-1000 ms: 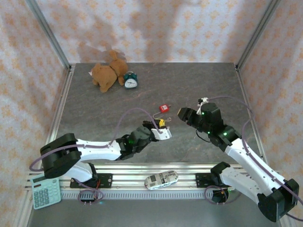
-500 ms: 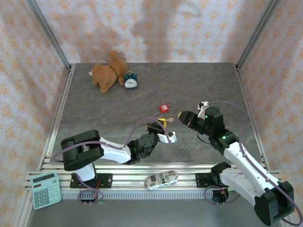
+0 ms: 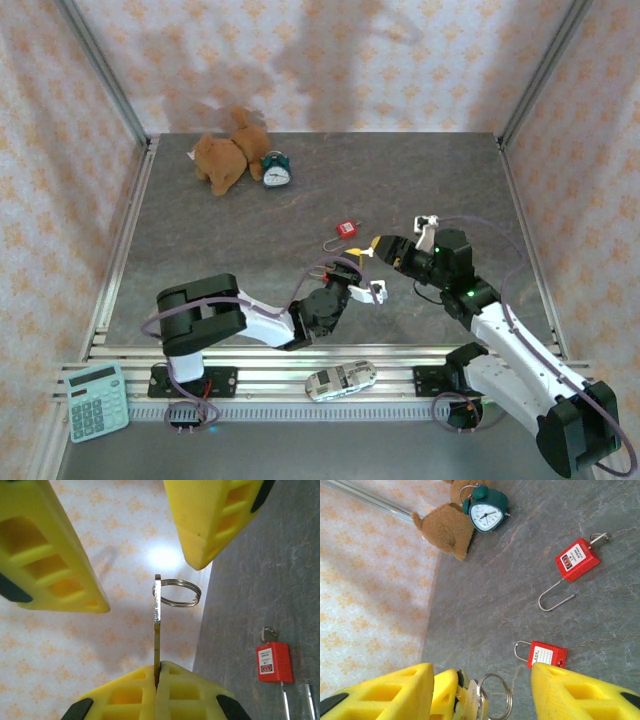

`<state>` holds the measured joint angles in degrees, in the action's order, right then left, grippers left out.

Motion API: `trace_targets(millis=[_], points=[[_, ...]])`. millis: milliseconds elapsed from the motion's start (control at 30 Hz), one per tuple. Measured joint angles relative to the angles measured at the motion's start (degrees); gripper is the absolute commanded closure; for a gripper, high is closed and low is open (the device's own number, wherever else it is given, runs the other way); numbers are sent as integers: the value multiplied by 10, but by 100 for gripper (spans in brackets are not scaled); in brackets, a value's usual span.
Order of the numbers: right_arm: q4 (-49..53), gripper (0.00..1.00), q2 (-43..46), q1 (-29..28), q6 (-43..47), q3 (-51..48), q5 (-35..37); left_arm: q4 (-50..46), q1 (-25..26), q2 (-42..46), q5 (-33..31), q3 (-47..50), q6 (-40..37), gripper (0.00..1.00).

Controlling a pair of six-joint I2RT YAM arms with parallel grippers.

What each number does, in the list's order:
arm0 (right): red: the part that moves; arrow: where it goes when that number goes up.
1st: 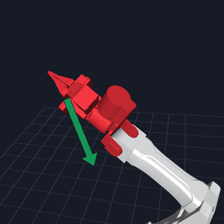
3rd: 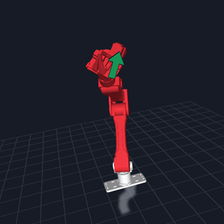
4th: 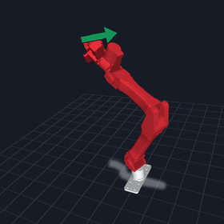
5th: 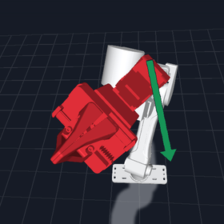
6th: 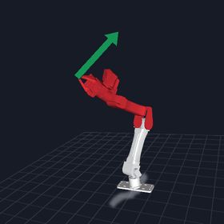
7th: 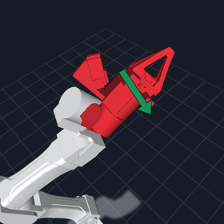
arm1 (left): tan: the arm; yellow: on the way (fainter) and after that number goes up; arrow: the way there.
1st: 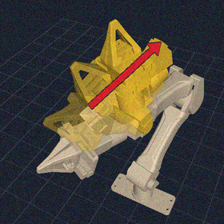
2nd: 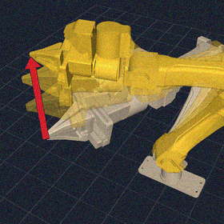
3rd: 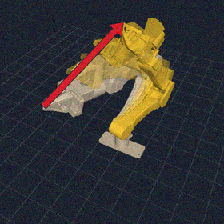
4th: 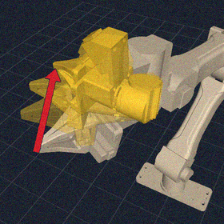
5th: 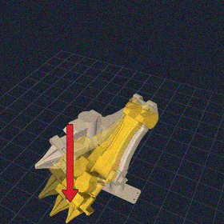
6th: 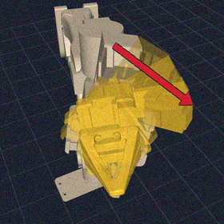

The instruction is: Unlock with the key

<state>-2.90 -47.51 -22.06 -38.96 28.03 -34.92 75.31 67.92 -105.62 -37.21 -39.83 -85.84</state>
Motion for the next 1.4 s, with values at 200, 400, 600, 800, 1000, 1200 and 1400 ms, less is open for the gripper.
trace_targets(millis=[200, 400, 600, 800, 1000, 1200, 1400], points=[[-28, 53, -12, 2, -26, -15, -12, 18, 5, -15, -9, -5, -19, 100], [-54, 67, -23, 2, -49, -16, -27, 26, 7, -15, -10, -5, -24, 100], [-74, 74, -37, 2, -63, -16, -31, 26, 7, -17, -10, -6, -24, 100], [-87, 81, -54, 2, -72, -16, -38, 26, 7, -18, -10, -6, -24, 100], [-87, 86, -52, 2, -76, -16, -41, 30, 7, -18, -12, -6, -23, 100], [-82, 82, -38, 2, -76, -16, -41, 35, 7, -18, -15, -7, -23, 100], [-78, 85, -37, 2, -78, -16, -44, 35, 6, -25, -25, -15, -24, 100]])
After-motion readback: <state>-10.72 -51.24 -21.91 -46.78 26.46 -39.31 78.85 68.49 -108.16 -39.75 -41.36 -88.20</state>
